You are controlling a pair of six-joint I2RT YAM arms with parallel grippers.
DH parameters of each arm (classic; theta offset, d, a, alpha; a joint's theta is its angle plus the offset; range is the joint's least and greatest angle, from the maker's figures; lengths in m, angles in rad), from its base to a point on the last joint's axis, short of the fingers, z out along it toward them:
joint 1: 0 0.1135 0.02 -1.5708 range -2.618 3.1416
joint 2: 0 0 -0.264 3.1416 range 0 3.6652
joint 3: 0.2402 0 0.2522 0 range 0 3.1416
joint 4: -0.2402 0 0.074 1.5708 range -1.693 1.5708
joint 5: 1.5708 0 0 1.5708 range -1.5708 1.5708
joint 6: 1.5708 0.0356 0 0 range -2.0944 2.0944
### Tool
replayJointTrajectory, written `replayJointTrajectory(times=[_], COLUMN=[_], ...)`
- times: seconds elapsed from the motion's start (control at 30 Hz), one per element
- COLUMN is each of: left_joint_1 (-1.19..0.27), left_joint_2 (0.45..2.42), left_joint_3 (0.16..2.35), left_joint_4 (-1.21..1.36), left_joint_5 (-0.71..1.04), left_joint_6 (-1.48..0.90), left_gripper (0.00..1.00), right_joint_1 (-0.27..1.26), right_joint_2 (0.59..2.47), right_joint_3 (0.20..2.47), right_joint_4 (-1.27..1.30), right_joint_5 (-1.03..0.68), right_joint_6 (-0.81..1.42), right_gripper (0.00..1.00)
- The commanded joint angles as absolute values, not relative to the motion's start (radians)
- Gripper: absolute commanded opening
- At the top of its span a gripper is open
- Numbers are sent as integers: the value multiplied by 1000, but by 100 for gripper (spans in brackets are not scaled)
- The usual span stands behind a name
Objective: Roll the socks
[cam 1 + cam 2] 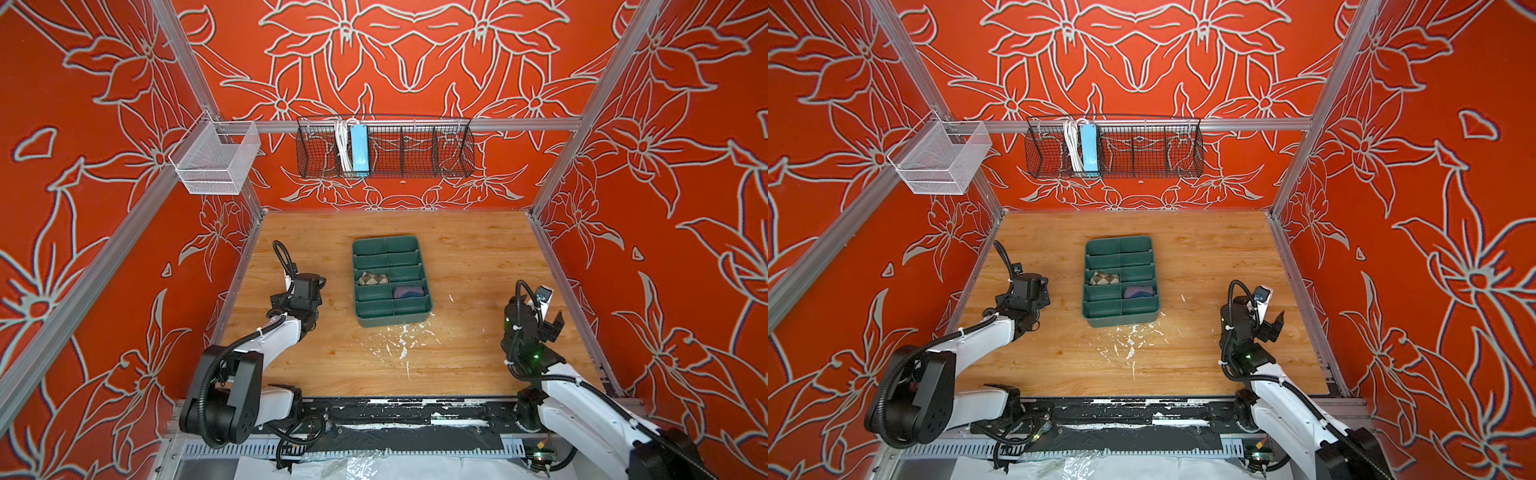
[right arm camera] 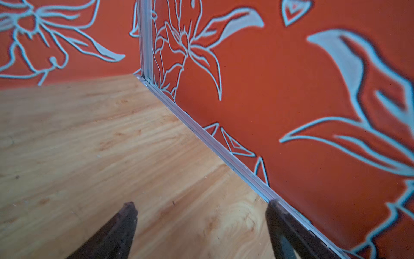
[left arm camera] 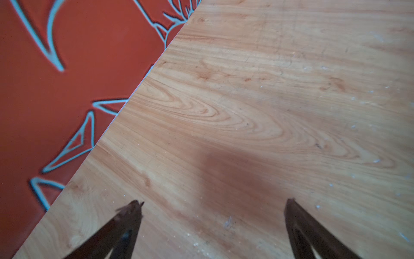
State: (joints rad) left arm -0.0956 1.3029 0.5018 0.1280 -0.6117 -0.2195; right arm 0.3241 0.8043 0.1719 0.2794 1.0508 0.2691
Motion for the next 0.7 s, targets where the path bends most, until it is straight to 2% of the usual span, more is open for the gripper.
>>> replayJointTrajectory(times=[0.0, 0.2, 0.33, 0.43, 0.53, 0.63, 0.67], left_joint_1=[-81, -75, -54, -21, 6, 40, 46], left_joint_2=[1304, 1336, 1319, 1345, 1340, 1346, 1349], left_joint_3=[486, 378, 378, 322, 358, 368, 373], left_joint_4=[295, 593, 558, 667, 586, 571, 568], left_joint_5=[-584, -253, -202, -27, 28, 92, 94], left_joint_6=[-176, 17, 11, 55, 51, 38, 30], left_gripper=[97, 97, 97, 97, 97, 97, 97], right_joint_1=[283, 233, 229, 230, 206, 139, 95], right_joint_2=[858, 1097, 1243, 1384, 1346, 1351, 1378], right_joint_3=[140, 215, 238, 252, 295, 261, 248], right_joint_4=[464, 644, 831, 969, 813, 866, 887], right_joint_5=[1049, 919, 688, 502, 412, 197, 56], right_joint_6=[303, 209, 16, -92, -81, -84, -92], right_gripper=[92, 95, 93, 92, 96, 98, 98])
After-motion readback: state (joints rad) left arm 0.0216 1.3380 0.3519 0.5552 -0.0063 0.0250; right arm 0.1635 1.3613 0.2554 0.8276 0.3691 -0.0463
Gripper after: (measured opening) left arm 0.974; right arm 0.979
